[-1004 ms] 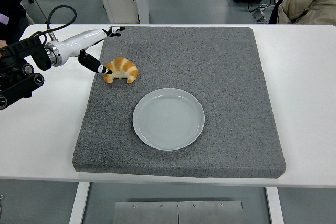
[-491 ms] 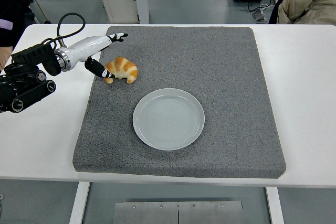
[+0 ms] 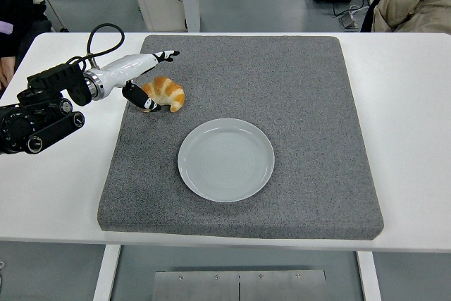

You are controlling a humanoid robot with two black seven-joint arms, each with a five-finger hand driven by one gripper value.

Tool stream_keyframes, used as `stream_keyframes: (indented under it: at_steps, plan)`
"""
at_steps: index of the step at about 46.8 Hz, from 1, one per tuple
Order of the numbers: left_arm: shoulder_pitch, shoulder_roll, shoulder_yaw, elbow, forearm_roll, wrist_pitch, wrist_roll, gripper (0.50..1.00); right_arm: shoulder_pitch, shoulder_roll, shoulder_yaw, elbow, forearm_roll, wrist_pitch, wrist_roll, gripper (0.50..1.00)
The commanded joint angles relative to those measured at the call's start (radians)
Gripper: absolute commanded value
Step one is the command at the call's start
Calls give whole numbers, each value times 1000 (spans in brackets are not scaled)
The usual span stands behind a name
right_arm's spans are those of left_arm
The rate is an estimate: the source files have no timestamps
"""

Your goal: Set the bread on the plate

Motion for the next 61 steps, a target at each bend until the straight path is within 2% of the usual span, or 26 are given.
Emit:
stream_keyframes:
  at_steps: [1, 7, 18, 27, 36, 42, 54, 61]
  plan:
    - [1, -9, 8, 13, -1, 2, 0, 960, 0, 0, 0, 0, 0, 0, 0, 1000]
    - [3, -12, 8, 16, -1, 2, 0, 954, 0, 0, 0, 2, 0, -1, 0, 1000]
    - [4, -20, 8, 16, -3, 0, -1, 896, 0, 0, 0, 0, 0, 0, 0, 1000]
    - [4, -21, 28, 16, -3, 0, -14, 798, 0, 0, 0, 0, 0, 0, 0, 1000]
    - [12, -21, 29, 16, -4, 0, -15, 786, 0, 0, 0, 0, 0, 0, 0, 1000]
    - [12, -18, 29, 16, -4, 0, -15, 740, 0, 0, 0, 0, 0, -1, 0, 1000]
    - [3, -12, 14, 16, -32, 0, -15, 589, 0, 0, 0, 0, 1, 0, 0, 1000]
    - [-31, -4, 14, 16, -72, -8, -17, 543, 0, 0, 0, 0, 0, 0, 0, 1000]
